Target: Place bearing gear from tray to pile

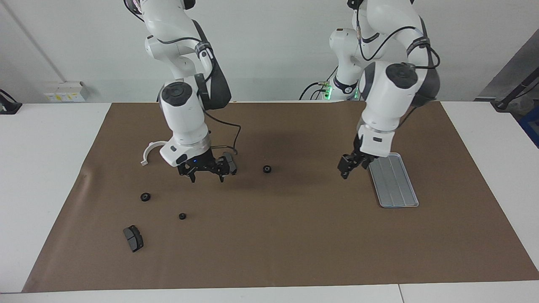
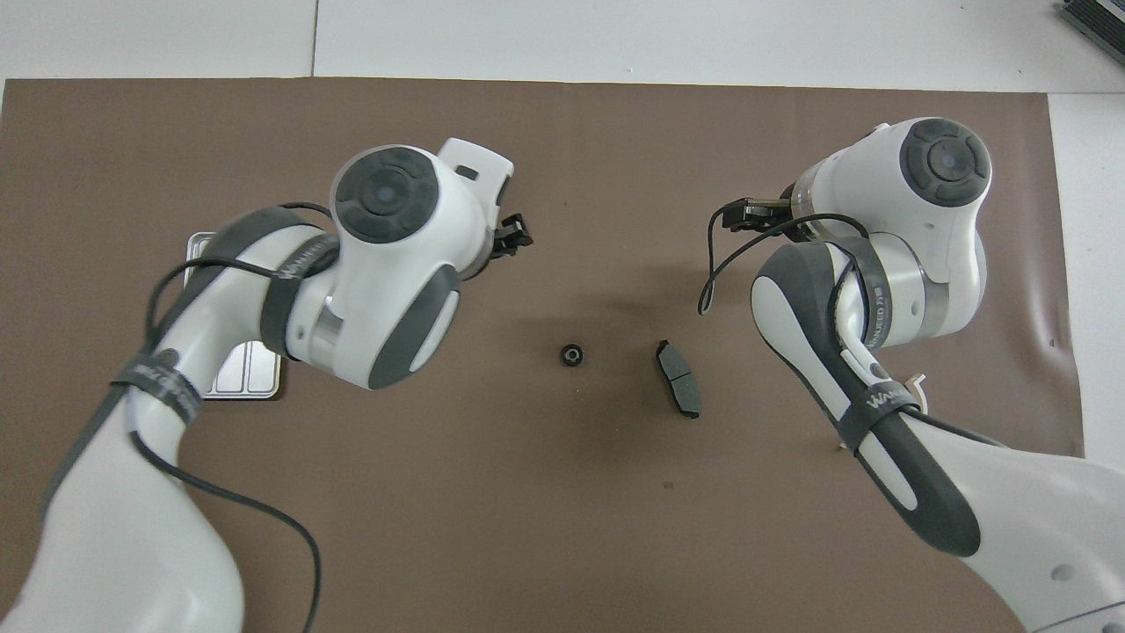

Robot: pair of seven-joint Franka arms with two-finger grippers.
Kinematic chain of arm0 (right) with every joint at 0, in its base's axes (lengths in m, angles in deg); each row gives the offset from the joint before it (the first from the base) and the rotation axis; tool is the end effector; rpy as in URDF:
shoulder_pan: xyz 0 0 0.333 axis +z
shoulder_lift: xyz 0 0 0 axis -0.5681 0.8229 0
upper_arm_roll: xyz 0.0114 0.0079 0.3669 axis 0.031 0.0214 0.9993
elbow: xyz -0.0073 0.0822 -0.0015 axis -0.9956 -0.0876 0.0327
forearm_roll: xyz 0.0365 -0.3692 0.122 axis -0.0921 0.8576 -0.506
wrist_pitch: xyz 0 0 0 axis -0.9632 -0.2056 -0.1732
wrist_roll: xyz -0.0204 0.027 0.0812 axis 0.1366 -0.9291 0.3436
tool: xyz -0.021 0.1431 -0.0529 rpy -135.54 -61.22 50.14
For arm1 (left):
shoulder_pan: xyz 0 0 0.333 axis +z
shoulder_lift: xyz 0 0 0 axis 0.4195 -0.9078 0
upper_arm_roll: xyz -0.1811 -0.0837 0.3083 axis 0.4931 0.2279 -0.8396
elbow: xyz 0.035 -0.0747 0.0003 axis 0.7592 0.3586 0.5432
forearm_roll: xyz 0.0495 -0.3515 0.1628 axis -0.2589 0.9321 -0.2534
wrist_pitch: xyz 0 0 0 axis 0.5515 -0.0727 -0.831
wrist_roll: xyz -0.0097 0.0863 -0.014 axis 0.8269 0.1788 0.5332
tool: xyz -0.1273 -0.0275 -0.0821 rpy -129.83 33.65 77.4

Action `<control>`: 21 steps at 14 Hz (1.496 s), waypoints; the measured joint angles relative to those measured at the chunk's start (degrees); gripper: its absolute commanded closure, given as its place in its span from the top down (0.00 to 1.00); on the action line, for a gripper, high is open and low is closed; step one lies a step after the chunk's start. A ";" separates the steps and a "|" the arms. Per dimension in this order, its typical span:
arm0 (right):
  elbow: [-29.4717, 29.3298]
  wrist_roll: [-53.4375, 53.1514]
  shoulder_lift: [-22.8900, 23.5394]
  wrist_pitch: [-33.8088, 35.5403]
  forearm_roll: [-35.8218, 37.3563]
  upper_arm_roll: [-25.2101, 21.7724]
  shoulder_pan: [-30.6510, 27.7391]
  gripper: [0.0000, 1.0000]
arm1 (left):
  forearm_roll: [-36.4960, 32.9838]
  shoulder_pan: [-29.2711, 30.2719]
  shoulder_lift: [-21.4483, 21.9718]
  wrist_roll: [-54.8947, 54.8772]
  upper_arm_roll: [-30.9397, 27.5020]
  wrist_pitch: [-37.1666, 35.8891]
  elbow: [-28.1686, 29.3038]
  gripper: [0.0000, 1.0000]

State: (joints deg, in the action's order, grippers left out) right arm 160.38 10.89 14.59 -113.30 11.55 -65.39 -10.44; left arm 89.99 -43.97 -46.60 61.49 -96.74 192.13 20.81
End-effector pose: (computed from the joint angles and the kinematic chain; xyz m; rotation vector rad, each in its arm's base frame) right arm 0.6303 0.2279 0.4236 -3.0832 0.0637 -0.1824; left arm 0.6408 -0.1502 0.4924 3.0312 0.5404 0.1241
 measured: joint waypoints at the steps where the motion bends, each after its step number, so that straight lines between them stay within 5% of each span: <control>1: 0.10 -1.17 0.00 -0.07 0.00 0.05 1.97 1.00 | 0.00 2.04 0.05 -3.75 0.03 -1.07 0.02 0.89; 10: 9.67 -11.09 2.85 -12.89 0.00 0.34 16.88 1.00 | -0.65 12.61 6.09 -27.97 0.02 -11.32 -0.20 0.90; 16: 11.13 -11.43 6.43 -15.95 2.56 -0.15 17.76 1.00 | -1.90 12.05 10.04 -28.14 1.46 -28.14 -7.90 0.89; 19: 11.72 -11.43 6.43 -16.79 3.33 -0.16 17.48 1.00 | -3.38 11.40 10.18 -28.25 2.71 -30.07 -10.13 0.89; 21: 11.84 -11.43 6.42 -16.80 3.43 -0.14 17.51 0.85 | -3.89 10.65 10.26 -28.25 3.00 -28.33 -8.85 0.89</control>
State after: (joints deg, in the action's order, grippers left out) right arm 172.22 -0.54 21.01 -130.10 14.98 -65.53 7.06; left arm 86.09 -33.33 -36.34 33.23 -93.73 163.80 11.96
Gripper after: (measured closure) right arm 0.004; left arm 0.110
